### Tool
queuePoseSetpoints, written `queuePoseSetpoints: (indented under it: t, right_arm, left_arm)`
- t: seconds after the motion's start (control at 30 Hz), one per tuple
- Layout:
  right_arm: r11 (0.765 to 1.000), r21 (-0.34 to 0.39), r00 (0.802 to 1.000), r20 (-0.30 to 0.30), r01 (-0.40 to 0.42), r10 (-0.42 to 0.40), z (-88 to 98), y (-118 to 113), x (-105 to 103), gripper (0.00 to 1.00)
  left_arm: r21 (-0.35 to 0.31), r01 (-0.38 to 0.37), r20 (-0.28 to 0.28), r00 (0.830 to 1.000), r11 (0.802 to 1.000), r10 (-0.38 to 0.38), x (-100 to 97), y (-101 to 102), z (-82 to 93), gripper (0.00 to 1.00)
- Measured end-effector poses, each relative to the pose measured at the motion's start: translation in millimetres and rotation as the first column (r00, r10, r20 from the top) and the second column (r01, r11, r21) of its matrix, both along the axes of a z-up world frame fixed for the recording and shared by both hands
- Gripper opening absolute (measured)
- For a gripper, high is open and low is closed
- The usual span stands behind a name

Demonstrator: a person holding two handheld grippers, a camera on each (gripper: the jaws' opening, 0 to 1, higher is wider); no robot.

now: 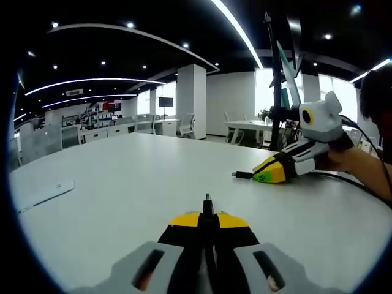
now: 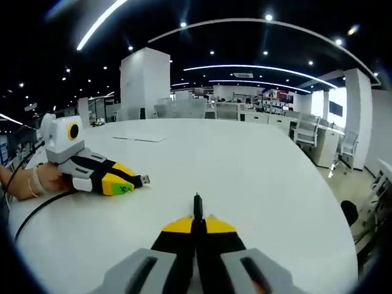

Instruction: Find the charging cable on the desk, coil it up and secure with Velcro.

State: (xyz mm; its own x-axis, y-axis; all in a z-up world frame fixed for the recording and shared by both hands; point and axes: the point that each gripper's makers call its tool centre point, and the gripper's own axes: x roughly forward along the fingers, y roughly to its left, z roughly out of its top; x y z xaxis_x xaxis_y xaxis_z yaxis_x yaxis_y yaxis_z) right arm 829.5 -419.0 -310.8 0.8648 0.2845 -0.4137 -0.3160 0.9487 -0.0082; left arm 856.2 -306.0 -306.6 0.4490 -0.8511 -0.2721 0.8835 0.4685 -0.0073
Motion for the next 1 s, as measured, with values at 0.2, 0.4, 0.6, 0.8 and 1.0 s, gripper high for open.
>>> queuePoseSetpoints:
  t: [0.2, 0.4, 0.6, 0.8, 1.0]
  right_arm:
    - [0.999, 0.026, 0.999, 0.039, 0.025, -0.026, 13.3, 1.8, -3.1, 0.05]
    - [0.997, 0.051, 0.988, 0.139, 0.065, -0.071, 41.5, -4.2, -5.4, 0.05]
    - [0.993, 0.082, 0.966, 0.24, 0.079, -0.096, 67.7, -8.7, -11.0, 0.05]
    - [0.99, 0.116, 0.951, 0.29, 0.076, -0.107, 84.5, -7.1, -10.8, 0.05]
    - [0.985, 0.164, 0.922, 0.371, 0.051, -0.109, 117.6, 18.9, -18.4, 0.05]
  left_arm:
    - [-0.005, 0.002, -0.029, 1.0, 1.0, -0.002, -0.3, 2.0, 0.3, 0.08]
    - [-0.038, 0.02, -0.054, 0.998, 0.999, -0.022, -3.9, 2.3, 4.6, 0.08]
    - [-0.081, 0.023, -0.082, 0.996, 0.996, -0.029, -0.1, 7.2, 14.3, 0.08]
    - [-0.166, 0.065, -0.068, 0.995, 0.984, -0.077, -4.7, 10.3, 43.2, 0.08]
    - [-0.236, 0.1, -0.086, 0.989, 0.967, -0.123, -14.1, 29.3, 70.5, 0.08]
